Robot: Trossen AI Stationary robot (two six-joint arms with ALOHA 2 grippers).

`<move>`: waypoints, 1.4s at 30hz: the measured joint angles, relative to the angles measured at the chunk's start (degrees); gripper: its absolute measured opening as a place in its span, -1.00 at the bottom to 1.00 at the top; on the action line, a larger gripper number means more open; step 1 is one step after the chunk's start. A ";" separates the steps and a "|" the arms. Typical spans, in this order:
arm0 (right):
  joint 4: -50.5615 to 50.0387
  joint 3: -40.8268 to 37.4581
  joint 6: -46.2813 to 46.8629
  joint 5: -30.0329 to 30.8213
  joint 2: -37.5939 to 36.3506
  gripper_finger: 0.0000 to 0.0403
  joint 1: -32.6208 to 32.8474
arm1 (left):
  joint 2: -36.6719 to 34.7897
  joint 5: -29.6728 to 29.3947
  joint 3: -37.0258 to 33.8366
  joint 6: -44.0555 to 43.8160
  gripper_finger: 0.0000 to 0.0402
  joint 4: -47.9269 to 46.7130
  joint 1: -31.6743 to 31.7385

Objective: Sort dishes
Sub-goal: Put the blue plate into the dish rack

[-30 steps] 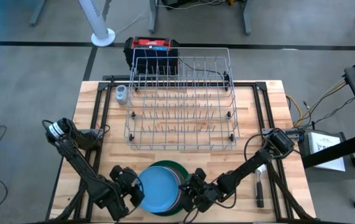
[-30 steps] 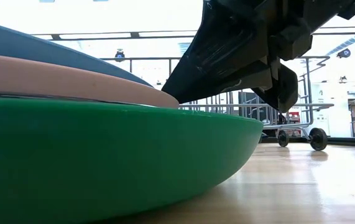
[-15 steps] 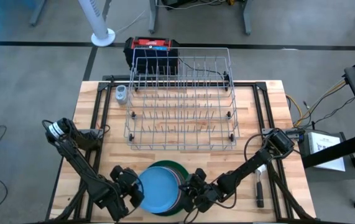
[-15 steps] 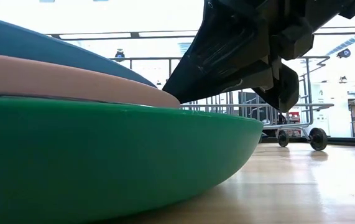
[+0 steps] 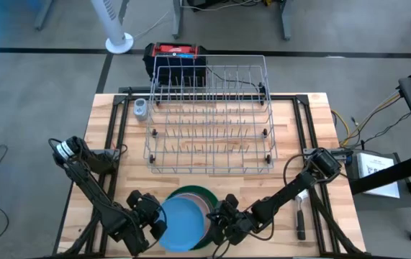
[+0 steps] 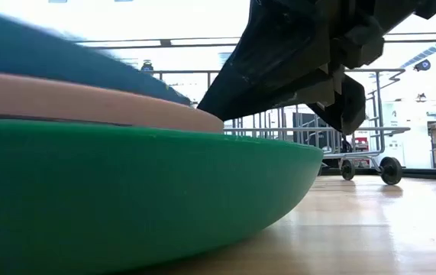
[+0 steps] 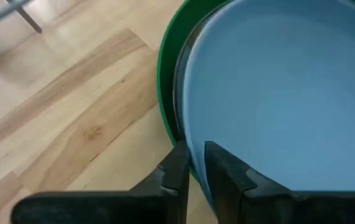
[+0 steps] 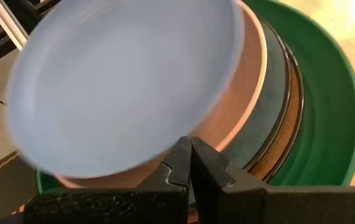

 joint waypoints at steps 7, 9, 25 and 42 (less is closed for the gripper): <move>-0.45 0.00 -0.13 0.05 -1.09 -1.00 0.05 | -0.04 -2.13 5.43 2.44 -0.82 -6.15 -0.02; -0.43 0.00 -0.13 0.06 -1.30 -1.00 0.16 | -0.04 -3.05 6.73 3.17 -0.82 -6.99 -0.02; -2.24 -0.02 0.90 -0.44 -2.22 -1.00 0.71 | 1.75 4.88 7.04 1.98 -0.82 -7.73 -0.11; -9.59 -0.07 8.03 -1.54 -4.75 -1.00 2.81 | 3.48 5.15 6.99 1.93 -0.82 -7.43 -0.15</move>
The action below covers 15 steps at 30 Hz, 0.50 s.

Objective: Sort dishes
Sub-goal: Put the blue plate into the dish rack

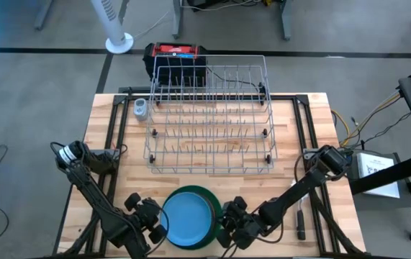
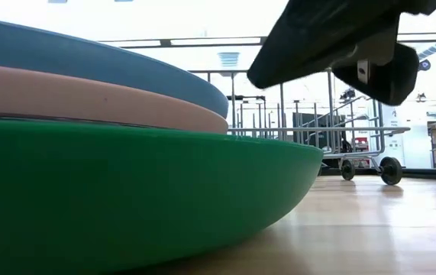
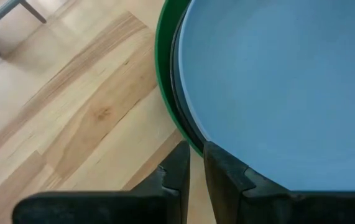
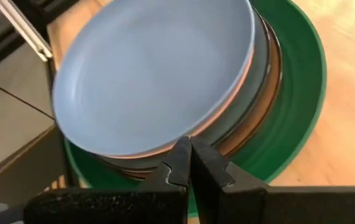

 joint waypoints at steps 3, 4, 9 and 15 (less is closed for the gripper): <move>0.07 0.00 0.01 -0.10 0.57 -1.00 -0.21 | 0.00 -0.61 0.00 0.04 -0.82 0.04 0.00; 0.11 0.00 0.01 -0.16 0.74 -1.00 -0.25 | 0.00 -0.83 0.00 0.04 -0.82 0.07 0.00; 0.33 0.00 0.01 -0.48 1.73 -1.00 -0.86 | 0.00 -1.53 0.01 0.33 -0.82 0.07 0.00; 2.62 0.00 -1.03 -0.13 1.77 -1.00 -1.12 | -0.02 -1.57 0.02 0.41 -0.82 0.21 0.00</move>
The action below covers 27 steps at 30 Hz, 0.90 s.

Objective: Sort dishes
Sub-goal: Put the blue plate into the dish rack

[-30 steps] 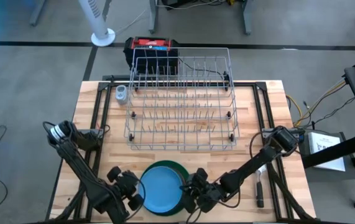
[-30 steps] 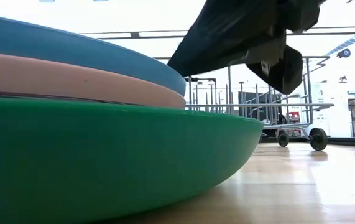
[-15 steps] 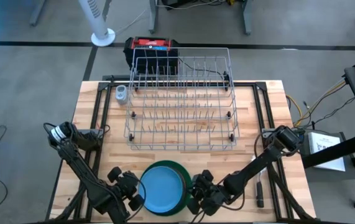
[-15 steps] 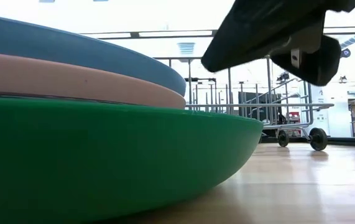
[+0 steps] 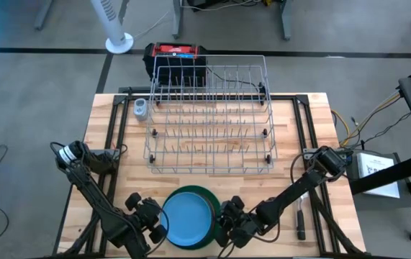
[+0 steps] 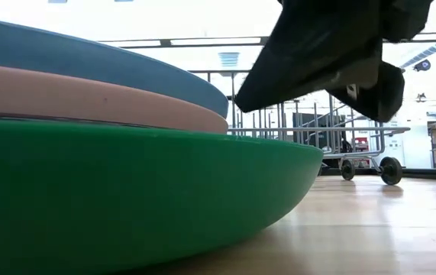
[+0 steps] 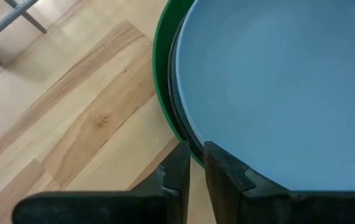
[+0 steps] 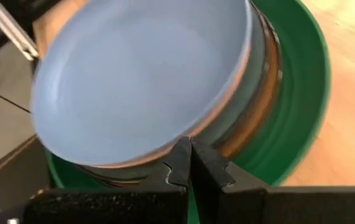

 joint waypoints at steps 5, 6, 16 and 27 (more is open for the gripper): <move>0.90 0.00 -0.99 0.20 0.00 -1.00 -0.15 | 0.00 -0.02 0.00 0.03 -0.82 0.12 0.00; 0.91 0.00 -1.01 0.22 0.00 -1.00 -0.15 | 0.00 -0.02 0.00 0.03 -0.82 0.16 0.00; 1.18 0.11 -0.86 -0.13 0.58 -1.00 -0.23 | 0.00 0.02 0.00 1.64 -0.82 0.16 0.00; 3.97 0.11 -2.38 0.49 1.33 -1.00 -0.70 | 0.00 0.00 0.02 1.62 -0.82 0.18 0.04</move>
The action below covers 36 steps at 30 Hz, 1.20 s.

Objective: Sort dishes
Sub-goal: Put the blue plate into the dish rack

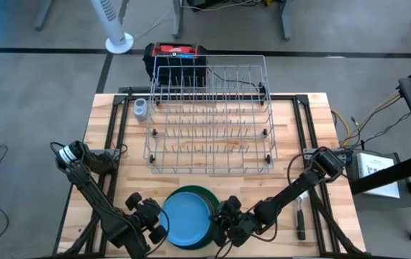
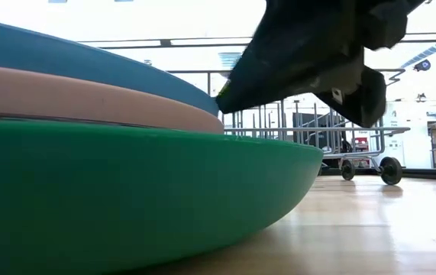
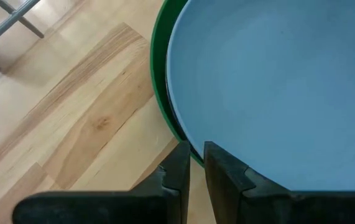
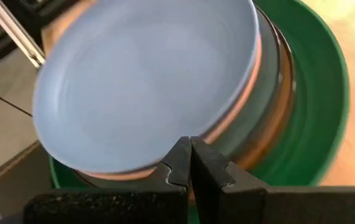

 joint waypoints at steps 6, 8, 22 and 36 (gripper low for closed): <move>0.52 0.00 -0.60 1.20 0.00 -1.00 -0.09 | 0.00 0.13 0.00 -2.85 -0.82 0.20 0.00; -0.21 0.00 -0.58 1.04 0.00 -1.00 -0.09 | 0.00 1.08 0.02 -3.03 -0.82 0.11 0.00; -3.51 -0.02 1.11 -1.32 -1.73 -1.00 0.59 | -0.04 2.64 0.02 -1.97 -0.82 -0.54 -0.22; -4.67 -0.07 3.33 -1.27 -0.37 -1.00 0.17 | -0.06 1.55 0.02 -1.59 -0.82 0.06 -0.28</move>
